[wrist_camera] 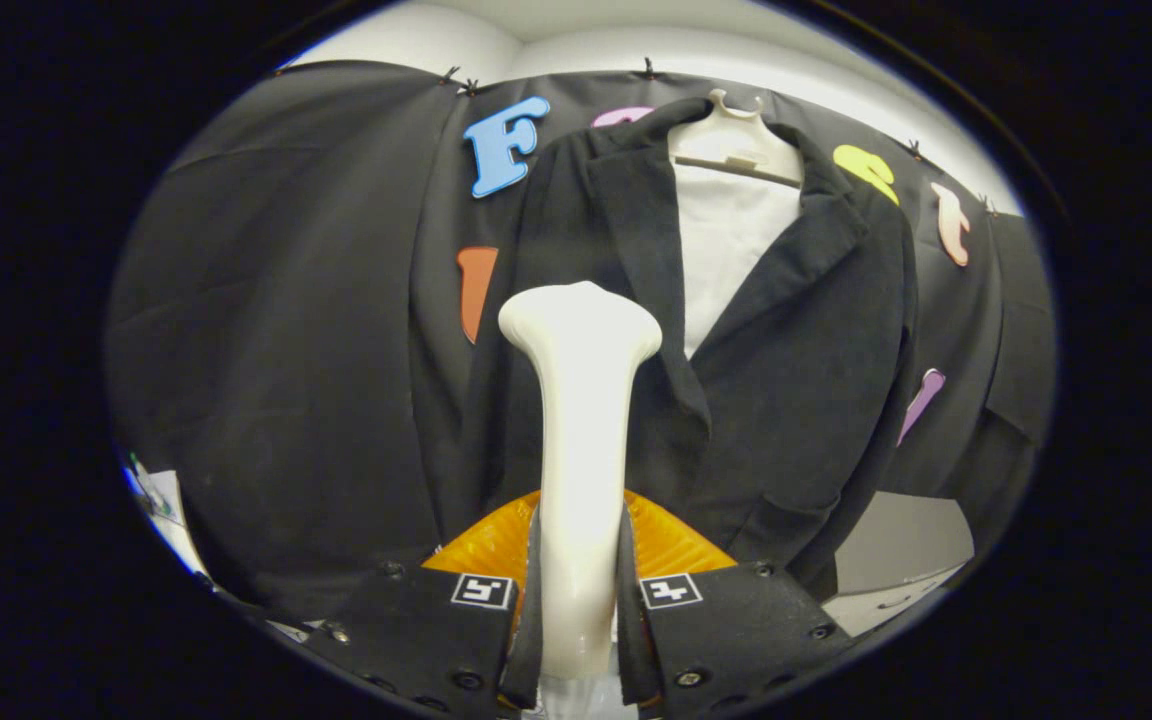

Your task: Iron the clothes twice with a garment steamer, once on the left side and once on the right side.

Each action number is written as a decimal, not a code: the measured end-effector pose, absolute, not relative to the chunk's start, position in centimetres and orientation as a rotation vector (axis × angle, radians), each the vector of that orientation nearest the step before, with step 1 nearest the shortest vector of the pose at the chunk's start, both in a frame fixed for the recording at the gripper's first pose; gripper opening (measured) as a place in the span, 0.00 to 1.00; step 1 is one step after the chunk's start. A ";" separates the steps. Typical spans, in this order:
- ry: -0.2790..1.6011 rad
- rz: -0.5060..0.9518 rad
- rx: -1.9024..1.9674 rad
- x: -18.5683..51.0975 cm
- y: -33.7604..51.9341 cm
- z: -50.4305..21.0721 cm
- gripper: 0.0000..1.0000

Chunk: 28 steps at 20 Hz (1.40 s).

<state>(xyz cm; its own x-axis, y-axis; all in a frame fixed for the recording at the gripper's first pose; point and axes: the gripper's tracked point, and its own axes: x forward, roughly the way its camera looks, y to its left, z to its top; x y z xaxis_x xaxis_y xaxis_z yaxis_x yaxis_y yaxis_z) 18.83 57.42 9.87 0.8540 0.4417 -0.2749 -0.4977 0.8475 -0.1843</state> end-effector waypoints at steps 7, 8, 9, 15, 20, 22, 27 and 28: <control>0.311 0.489 -0.262 18.9 55.5 5.6 0.33; 0.319 0.487 -0.264 18.9 55.2 5.0 0.33; 0.328 0.485 -0.266 19.1 55.0 4.5 0.33; 0.382 0.487 -0.287 18.7 53.5 0.5 0.33; 0.423 0.483 -0.287 18.5 52.2 -2.1 0.33; 0.441 0.484 -0.289 18.3 51.8 -3.3 0.33; 0.468 0.482 -0.287 17.9 50.4 -5.0 0.33; 0.468 0.479 -0.282 17.9 50.0 -5.0 0.33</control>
<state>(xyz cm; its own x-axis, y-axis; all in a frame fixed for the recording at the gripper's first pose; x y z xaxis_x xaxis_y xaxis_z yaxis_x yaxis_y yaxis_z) 17.86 49.99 -5.05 0.7854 0.3751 -0.4924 -0.5013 0.8521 -0.1504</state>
